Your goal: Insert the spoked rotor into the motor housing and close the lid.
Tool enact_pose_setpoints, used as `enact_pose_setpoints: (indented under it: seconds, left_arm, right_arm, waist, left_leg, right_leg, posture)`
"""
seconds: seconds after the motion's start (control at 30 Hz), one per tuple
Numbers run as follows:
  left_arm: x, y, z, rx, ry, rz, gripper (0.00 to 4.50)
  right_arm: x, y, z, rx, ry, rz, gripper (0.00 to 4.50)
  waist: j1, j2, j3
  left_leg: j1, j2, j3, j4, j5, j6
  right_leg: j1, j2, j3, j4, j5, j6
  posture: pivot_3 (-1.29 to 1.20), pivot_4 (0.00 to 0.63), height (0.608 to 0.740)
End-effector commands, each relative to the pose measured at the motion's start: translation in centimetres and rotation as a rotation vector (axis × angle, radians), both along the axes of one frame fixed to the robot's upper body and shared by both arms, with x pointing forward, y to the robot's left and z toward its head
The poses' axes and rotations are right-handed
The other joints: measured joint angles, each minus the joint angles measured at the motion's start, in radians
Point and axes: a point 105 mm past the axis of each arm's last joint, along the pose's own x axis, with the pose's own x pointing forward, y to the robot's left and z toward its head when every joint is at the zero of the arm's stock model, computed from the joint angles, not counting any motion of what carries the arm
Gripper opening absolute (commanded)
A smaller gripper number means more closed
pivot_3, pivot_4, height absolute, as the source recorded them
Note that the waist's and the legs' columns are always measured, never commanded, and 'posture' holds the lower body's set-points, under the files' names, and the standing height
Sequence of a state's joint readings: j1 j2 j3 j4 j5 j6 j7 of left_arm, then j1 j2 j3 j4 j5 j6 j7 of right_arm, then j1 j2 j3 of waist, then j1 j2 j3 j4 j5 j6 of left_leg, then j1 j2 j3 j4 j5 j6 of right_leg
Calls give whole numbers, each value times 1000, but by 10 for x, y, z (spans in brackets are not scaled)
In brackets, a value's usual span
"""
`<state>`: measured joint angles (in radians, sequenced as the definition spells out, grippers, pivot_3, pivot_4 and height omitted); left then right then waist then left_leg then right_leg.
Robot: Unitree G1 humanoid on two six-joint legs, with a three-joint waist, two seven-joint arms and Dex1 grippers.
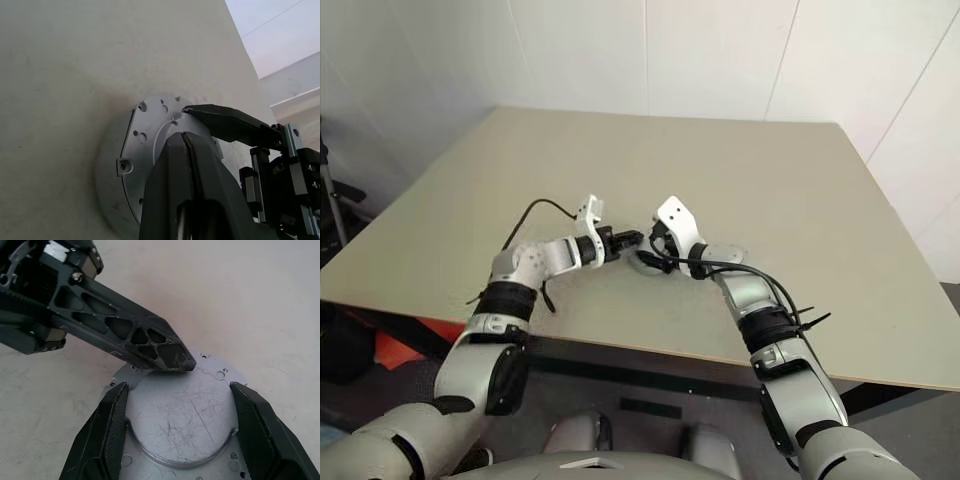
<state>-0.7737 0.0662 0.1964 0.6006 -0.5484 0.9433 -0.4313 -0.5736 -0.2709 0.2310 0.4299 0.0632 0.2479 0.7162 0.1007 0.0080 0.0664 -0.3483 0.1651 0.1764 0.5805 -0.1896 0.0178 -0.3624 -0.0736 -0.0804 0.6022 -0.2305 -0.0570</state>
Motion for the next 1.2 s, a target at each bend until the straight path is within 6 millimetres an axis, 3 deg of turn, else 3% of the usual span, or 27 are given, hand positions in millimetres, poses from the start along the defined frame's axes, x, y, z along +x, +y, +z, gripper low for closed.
enact_pose_setpoints:
  seconds: [0.03, 0.33, 0.37, 0.47, 0.63, 0.8, 1.03, 1.2]
  left_arm:
    - [-3, 3, -11, 34, 65, -5, 20]
    - [-10, 4, -10, 5, 100, -40, 20]
    - [-11, 4, -10, 1, 104, -41, 0]
    - [-13, 3, -11, -9, 114, -49, 0]
    - [-17, 1, -9, -30, 127, -71, 0]
    - [-20, -2, -7, -39, 134, -91, 0]
    - [-20, -4, -8, -39, 138, -95, 0]
    - [-20, -6, -7, -38, 133, -98, 0]
  right_arm:
    - [-2, -16, -14, -80, 52, -48, 3108]
    - [-2, -22, -6, -87, 109, -65, 3108]
    - [-2, -22, -5, -95, 102, -66, 3836]
    - [0, -22, 3, -115, 65, -67, 4477]
    - [0, -21, 21, -96, 19, -38, 4477]
    - [-1, -27, 53, -83, -57, -2, 4477]
    - [-3, -57, 88, -152, -156, 7, 4477]
    - [0, -81, 96, -32, -36, -80, 4477]
  waist:
    - [0, 0, 0]
    - [7, 0, 0]
    - [9, 0, 0]
    - [10, 0, 0]
    - [12, 0, 0]
    - [26, 0, 0]
    - [27, 0, 0]
    - [27, 0, 0]
  left_leg:
    - [0, 0, 0, 0, 0, 0]
    - [-1, 0, 0, -3, 0, 0]
    - [-1, -1, 0, -3, 0, 1]
    - [-2, -1, 0, -4, -1, 1]
    - [-2, -1, 0, -8, -1, 2]
    - [-6, -2, 0, -9, -3, 4]
    - [-15, -2, 0, -7, -3, 6]
    - [-14, -2, 0, -7, -3, 6]
  right_leg:
    - [0, 0, 0, -1, 0, 0]
    - [0, 0, 0, -2, 0, 0]
    - [0, 0, 0, -2, 0, 0]
    - [0, 0, 0, -4, 0, 0]
    - [0, 0, 0, -8, 0, 0]
    - [0, 0, 0, -13, 3, -4]
    - [-7, 0, 0, -13, 5, -4]
    - [-6, 0, 0, -13, 4, -4]
  posture:
    - [0, 0, 740]
    - [0, 0, 740]
    - [0, 0, 740]
    - [0, 0, 740]
    - [0, 0, 740]
    - [0, 0, 740]
    - [0, 0, 740]
    - [0, 0, 740]
